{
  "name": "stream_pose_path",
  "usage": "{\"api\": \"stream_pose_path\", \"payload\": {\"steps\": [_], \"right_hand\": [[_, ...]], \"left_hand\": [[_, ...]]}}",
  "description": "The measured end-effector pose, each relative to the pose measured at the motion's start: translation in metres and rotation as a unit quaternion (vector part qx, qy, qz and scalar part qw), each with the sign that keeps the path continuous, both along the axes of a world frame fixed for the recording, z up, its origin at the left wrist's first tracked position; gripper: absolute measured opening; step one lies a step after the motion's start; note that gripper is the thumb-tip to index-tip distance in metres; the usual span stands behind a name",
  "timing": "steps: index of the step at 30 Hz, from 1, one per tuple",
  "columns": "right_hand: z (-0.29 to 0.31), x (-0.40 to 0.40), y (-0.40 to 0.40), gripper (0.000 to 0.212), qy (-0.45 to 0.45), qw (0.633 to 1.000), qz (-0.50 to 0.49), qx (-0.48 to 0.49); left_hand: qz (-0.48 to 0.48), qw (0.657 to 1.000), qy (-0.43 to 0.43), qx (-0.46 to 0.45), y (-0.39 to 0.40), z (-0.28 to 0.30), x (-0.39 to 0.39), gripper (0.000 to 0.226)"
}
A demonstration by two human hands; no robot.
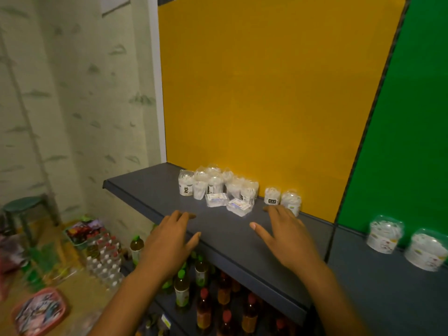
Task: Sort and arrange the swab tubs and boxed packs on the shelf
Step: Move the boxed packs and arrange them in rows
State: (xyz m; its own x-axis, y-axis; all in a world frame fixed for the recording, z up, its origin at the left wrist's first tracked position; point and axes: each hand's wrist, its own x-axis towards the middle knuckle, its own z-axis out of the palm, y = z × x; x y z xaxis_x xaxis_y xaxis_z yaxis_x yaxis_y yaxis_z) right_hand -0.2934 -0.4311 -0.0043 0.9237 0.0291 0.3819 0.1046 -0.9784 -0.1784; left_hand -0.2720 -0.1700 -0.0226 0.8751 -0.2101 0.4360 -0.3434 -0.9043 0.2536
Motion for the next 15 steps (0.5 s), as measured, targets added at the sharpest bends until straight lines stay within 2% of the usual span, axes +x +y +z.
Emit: {"api": "stream_pose_path", "payload": {"steps": [6, 15], "right_hand": [[-0.007, 0.044, 0.014, 0.060, 0.011, 1.000, -0.005, -0.001], [-0.025, 0.131, 0.017, 0.054, 0.012, 0.999, -0.027, 0.045]], "left_hand": [[-0.012, 1.000, 0.002, -0.018, 0.009, -0.006, 0.046, 0.048], [-0.055, 0.996, 0.033, -0.055, -0.009, -0.023, 0.144, 0.048]]}}
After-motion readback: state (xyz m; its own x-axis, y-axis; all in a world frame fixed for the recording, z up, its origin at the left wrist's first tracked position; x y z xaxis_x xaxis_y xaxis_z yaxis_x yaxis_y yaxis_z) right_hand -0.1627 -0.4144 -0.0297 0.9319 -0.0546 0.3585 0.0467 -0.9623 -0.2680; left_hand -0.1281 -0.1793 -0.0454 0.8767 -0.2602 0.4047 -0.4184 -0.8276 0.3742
